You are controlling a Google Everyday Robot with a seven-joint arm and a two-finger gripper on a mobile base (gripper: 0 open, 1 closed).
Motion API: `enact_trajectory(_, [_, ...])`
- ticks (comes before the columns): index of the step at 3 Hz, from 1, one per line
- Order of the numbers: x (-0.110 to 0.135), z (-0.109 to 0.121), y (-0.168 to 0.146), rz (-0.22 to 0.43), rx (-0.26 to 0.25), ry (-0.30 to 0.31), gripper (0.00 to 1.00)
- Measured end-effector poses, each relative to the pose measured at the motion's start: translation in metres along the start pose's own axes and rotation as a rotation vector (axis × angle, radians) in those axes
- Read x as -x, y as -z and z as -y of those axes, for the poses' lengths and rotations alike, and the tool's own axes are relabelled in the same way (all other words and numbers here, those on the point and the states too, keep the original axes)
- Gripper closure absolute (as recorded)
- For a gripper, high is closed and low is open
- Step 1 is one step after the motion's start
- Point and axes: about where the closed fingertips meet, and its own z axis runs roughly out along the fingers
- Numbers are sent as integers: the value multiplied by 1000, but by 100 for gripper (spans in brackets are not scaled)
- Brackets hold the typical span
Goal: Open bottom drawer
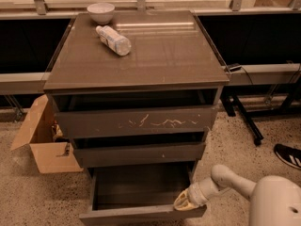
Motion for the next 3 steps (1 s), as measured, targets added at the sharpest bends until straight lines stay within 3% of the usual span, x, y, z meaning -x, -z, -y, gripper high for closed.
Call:
enact_trajectory(1, [15,-6,36,23,-81,45,29])
enact_trajectory(2, [23,-8,56,37,-114,75,5])
enact_trajectory(3, [27,-6,62,51,-107,107,0])
